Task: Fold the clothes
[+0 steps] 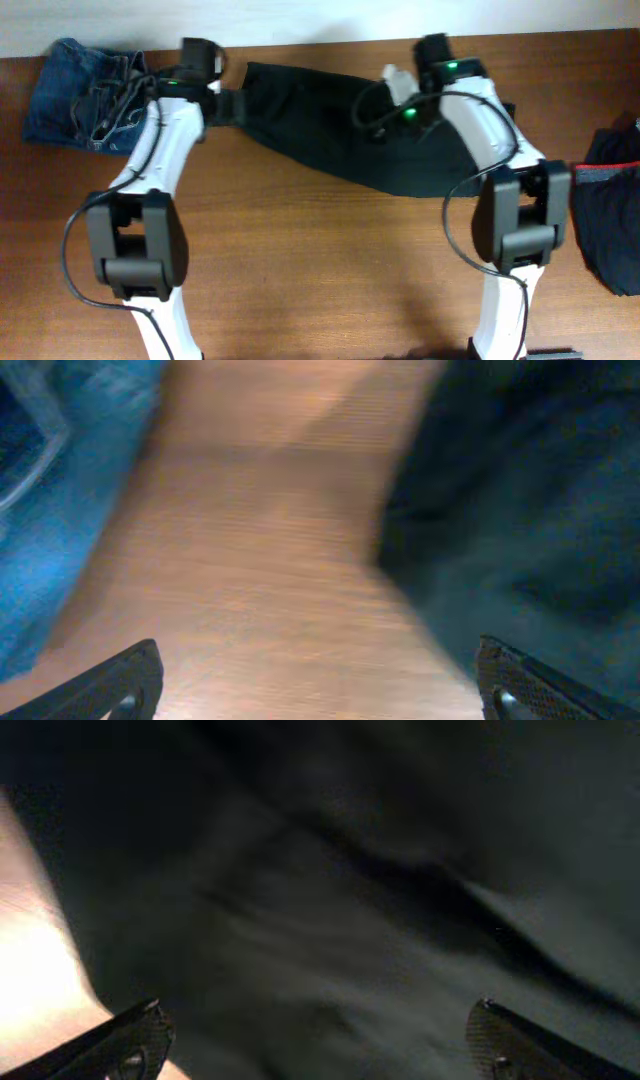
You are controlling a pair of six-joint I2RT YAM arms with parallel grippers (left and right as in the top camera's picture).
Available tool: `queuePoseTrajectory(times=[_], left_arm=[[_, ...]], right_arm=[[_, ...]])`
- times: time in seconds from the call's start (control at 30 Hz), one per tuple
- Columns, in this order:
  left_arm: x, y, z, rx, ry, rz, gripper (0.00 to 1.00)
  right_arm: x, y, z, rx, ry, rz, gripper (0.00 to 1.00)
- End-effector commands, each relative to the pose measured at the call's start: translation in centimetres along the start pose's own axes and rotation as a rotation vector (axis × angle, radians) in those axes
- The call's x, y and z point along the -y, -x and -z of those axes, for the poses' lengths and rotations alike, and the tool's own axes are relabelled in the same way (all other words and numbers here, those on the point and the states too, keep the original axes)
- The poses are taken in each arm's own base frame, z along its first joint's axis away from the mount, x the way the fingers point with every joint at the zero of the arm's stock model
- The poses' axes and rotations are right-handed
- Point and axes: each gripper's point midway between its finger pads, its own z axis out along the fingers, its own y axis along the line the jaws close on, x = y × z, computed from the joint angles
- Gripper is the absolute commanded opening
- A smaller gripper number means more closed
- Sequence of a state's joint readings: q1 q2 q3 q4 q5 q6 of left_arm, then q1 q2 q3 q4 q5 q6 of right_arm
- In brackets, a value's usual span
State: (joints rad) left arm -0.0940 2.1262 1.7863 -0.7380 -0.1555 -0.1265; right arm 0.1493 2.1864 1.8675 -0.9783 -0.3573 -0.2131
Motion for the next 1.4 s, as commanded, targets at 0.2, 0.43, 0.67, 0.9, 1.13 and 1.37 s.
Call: queuePoseTrajectory(times=[0.2, 0.43, 0.67, 0.9, 1.13, 1.37], left_arm=[[-7.2, -2.9, -0.6, -0.142, 0.077, 0.149, 0.99], [-10.4, -5.3, -0.4, -0.235, 0.11, 0.197, 0.99], [-10.0, -5.3, -0.5, -0.238, 0.061, 0.215, 0.99], [-9.9, -5.3, -0.5, -0.239, 0.058, 0.215, 0.99], [-9.9, -5.3, -0.5, -0.239, 0.058, 0.215, 0.99], [-9.9, -5.3, -0.5, -0.239, 0.054, 0.215, 0.99]], right_arm=[[-10.8, 6.1, -0.3, 0.243, 0.212, 0.418, 0.99], [-11.2, 6.7, -3.3, 0.273, 0.276, 0.44, 0.99], [-10.1, 5.3, -6.5, 0.214, 0.282, 0.427, 0.99], [-8.3, 5.3, -7.3, 0.21, 0.257, 0.406, 0.99], [-6.9, 4.7, -6.9, 0.207, 0.305, 0.357, 0.99], [-6.9, 4.4, -7.4, 0.198, 0.311, 0.357, 0.97]])
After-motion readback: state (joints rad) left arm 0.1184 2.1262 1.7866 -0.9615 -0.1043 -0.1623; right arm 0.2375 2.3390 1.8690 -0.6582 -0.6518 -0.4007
